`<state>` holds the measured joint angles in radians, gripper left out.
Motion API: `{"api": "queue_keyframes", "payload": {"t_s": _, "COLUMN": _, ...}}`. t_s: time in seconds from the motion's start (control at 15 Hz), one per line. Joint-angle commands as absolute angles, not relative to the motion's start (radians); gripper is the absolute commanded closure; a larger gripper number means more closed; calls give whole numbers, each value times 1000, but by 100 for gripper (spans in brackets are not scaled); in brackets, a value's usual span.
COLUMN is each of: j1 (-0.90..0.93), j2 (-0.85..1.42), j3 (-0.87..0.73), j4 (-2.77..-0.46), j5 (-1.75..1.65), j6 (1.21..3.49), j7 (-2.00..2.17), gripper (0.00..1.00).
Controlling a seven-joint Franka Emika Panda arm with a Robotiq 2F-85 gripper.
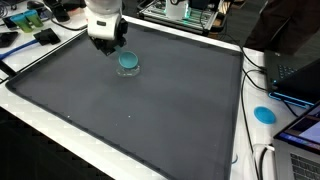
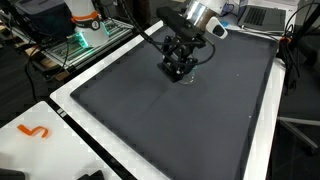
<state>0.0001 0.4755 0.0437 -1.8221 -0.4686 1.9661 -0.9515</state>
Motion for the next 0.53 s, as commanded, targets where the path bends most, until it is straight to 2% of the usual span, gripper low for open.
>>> {"api": "queue_keyframes", "payload": {"t_s": 0.0, "j1": -16, "j2": 382, "j3": 63, "j4": -1883, "j5": -417, "j6": 2007, "j7": -978, "gripper": 69}}
{"api": "queue_keyframes", "payload": {"t_s": 0.47, "j1": 43, "j2": 316, "j3": 87, "j4": -1859, "j5": -336, "j6": 1977, "j7": -824, "gripper": 69}}
